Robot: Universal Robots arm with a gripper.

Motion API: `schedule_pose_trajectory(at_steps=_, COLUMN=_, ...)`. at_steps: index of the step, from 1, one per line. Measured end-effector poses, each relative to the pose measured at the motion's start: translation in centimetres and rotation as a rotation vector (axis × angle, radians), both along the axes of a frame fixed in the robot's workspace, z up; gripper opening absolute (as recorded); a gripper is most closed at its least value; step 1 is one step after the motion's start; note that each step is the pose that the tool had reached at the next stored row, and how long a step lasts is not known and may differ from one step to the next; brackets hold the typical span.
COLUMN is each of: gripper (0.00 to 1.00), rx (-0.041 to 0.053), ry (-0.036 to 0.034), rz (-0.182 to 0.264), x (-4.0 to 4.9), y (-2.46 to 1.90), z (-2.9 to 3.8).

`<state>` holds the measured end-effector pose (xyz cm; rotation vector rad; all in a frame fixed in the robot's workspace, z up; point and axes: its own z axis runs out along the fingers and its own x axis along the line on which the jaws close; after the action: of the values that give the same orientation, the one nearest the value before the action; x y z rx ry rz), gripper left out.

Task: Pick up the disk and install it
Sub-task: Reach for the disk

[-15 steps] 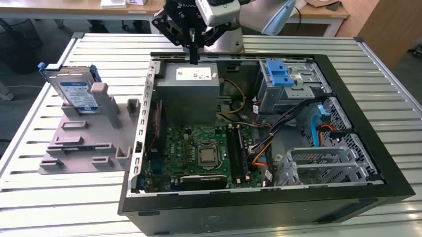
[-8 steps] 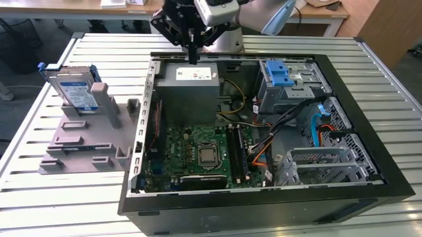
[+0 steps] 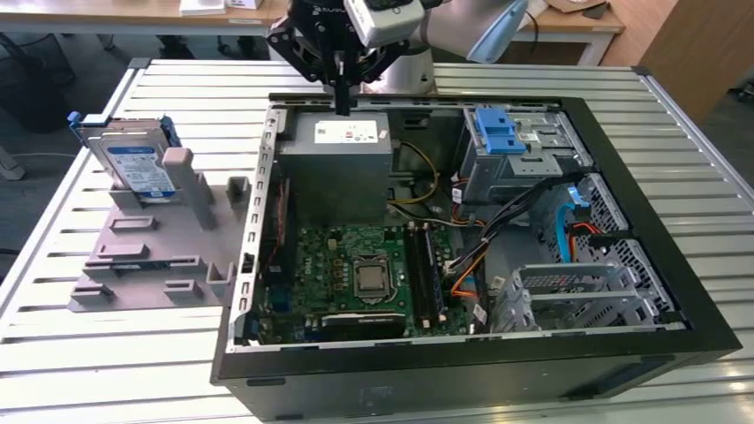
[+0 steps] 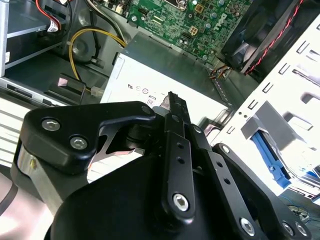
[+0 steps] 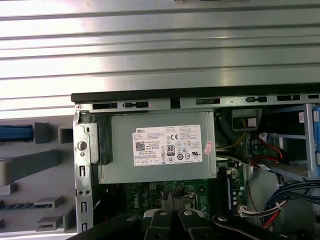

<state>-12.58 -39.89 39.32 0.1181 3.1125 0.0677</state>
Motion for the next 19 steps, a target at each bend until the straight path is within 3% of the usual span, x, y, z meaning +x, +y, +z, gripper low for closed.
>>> schedule_pose_trajectory(at_steps=19, gripper=0.11, rx=0.0, ry=0.0, rz=0.0, x=-0.59, y=0.0, z=0.0)
